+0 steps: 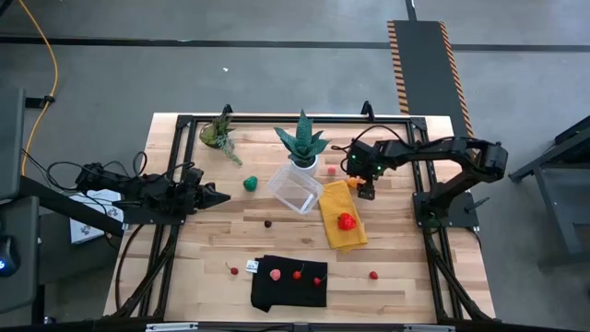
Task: Pick and placing Produce into tupperware
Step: Put the yellow croissant into the transparent container
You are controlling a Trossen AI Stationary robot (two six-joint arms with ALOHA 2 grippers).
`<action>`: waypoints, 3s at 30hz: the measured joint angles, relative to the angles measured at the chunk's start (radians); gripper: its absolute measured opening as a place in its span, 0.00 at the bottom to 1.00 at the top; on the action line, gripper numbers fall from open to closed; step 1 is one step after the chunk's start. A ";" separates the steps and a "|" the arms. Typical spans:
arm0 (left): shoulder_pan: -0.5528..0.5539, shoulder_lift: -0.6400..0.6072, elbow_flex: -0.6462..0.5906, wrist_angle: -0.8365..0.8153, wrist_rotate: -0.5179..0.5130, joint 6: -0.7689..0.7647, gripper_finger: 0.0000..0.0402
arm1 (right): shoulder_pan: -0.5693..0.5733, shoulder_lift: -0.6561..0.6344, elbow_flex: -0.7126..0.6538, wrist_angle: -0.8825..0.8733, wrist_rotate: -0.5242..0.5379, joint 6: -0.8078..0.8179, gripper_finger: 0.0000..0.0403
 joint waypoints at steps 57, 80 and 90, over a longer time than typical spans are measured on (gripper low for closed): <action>0.000 0.000 0.000 -0.002 0.016 0.000 0.00 | 0.019 0.061 0.000 0.025 0.007 0.002 0.64; 0.000 0.000 0.000 -0.002 0.018 -0.001 0.00 | 0.019 0.061 0.002 0.016 0.001 0.000 0.50; 0.000 0.000 0.000 -0.002 0.018 0.000 0.00 | 0.010 -0.036 -0.003 -0.041 -0.039 0.035 0.48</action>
